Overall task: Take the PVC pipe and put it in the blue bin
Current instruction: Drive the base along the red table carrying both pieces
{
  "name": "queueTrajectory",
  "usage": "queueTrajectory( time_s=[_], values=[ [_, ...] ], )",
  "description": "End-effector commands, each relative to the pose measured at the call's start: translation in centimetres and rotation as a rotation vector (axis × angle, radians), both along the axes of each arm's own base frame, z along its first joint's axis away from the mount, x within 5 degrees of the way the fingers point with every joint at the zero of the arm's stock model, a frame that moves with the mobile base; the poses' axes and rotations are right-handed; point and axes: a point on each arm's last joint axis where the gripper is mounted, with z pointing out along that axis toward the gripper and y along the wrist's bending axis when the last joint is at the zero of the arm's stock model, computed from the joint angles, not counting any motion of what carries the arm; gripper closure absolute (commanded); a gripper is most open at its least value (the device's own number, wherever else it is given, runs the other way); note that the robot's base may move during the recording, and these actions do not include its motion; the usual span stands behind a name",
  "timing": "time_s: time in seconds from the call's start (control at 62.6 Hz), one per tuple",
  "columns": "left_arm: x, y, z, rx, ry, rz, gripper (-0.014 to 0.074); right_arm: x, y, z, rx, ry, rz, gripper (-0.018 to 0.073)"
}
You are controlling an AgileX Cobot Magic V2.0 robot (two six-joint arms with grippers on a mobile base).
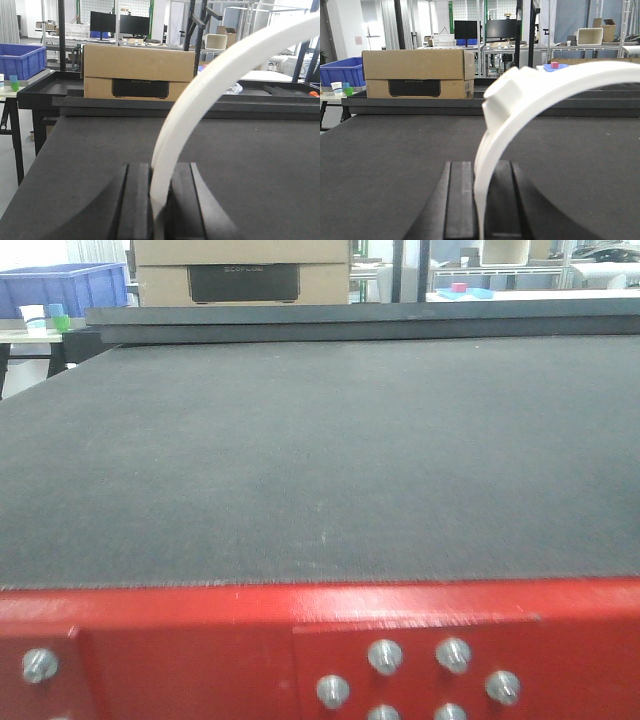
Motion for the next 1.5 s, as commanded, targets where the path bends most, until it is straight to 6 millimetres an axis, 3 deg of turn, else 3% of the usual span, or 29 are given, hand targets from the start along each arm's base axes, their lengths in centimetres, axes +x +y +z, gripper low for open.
queueTrajectory(
  time_s=[0.0, 1.487],
  values=[
    [-0.16, 0.06, 0.27, -0.003, -0.028, 0.004, 0.0707, -0.11, -0.08, 0.20, -0.006, -0.027, -0.009, 0.0722],
    [-0.16, 0.06, 0.27, -0.003, -0.028, 0.004, 0.0707, -0.11, -0.08, 0.20, -0.006, -0.027, -0.009, 0.0722]
  ],
)
